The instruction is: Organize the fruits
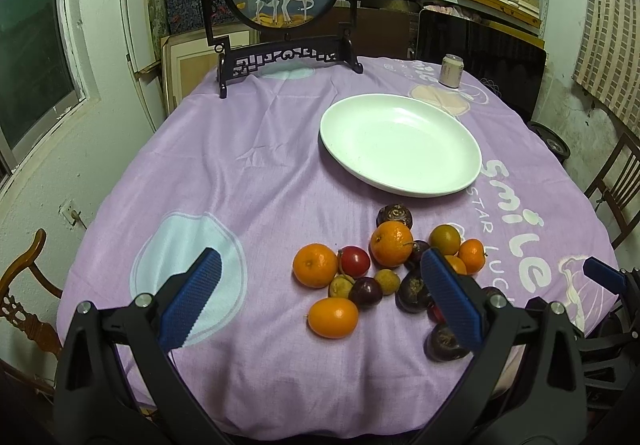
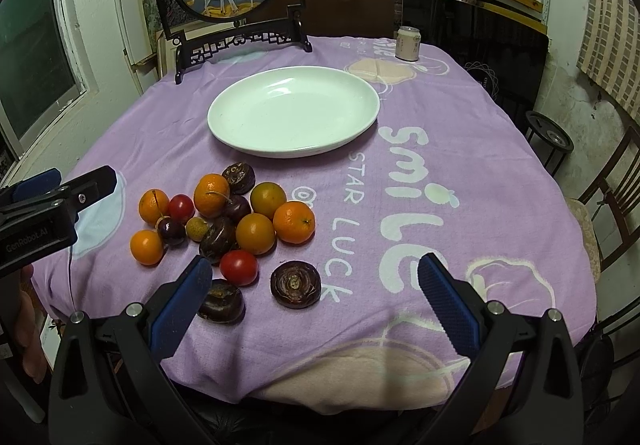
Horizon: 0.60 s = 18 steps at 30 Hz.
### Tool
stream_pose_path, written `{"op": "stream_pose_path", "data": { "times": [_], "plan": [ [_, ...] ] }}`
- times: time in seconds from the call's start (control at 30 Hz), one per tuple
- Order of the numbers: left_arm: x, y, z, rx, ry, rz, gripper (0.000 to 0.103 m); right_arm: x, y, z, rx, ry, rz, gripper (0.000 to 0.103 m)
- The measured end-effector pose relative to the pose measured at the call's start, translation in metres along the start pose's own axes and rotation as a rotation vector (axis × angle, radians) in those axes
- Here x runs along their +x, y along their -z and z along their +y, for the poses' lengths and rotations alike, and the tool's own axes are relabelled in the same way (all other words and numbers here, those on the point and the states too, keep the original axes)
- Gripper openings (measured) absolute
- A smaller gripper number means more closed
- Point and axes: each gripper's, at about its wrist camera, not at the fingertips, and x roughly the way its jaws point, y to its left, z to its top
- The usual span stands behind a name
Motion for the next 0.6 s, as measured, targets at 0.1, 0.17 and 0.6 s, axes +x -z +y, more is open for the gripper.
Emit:
{"op": "stream_pose_path", "data": {
  "times": [0.1, 0.17, 0.6],
  "plan": [
    [0.0000, 0.0001, 0.0000, 0.000, 0.001, 0.000, 0.101, -0.0003, -0.0002, -0.0003, 0.000, 0.000, 0.000, 0.102],
    [0.0001, -0.0002, 0.0002, -0.001, 0.000, 0.001, 0.101, 0.0017, 0.0016, 0.0015, -0.003, 0.000, -0.001, 0.102],
    [0.0009, 0.0004, 0.0008, -0.001, 0.000, 0.004, 0.101, 0.0032, 0.0032, 0.0035, -0.003, -0.001, 0.001, 0.102]
  ]
}}
